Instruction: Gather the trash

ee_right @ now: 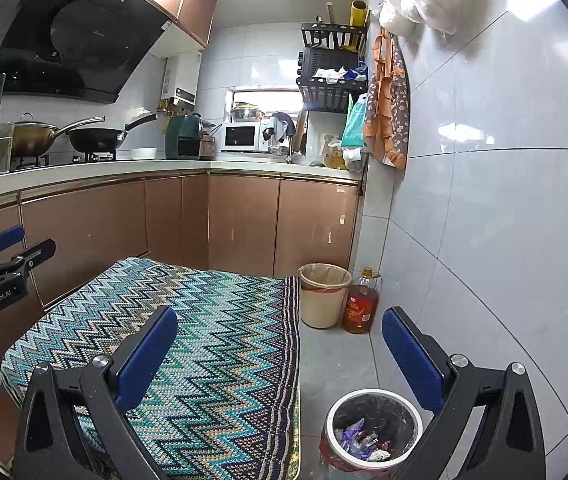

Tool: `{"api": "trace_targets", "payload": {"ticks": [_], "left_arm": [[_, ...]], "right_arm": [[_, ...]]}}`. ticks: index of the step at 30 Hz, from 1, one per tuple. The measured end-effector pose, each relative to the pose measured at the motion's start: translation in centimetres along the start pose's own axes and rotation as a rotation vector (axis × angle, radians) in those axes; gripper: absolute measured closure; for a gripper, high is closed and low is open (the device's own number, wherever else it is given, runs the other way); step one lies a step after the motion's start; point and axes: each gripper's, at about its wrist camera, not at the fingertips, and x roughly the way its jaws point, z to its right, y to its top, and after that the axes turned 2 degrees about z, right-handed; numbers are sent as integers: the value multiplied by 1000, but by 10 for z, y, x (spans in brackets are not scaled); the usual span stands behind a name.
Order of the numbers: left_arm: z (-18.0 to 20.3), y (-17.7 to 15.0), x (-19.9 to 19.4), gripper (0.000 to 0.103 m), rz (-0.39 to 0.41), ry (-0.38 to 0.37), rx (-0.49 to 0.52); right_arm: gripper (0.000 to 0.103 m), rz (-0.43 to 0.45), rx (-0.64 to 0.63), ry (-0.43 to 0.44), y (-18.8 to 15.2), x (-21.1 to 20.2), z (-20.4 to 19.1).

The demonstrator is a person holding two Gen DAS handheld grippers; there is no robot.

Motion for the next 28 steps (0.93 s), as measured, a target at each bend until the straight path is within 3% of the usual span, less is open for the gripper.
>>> {"api": "trace_targets", "payload": {"ticks": [28], "left_arm": [[-8, -4, -1, 28, -21, 7, -16]], "right_arm": [[0, -9, 3, -2, -5, 3, 5]]}}
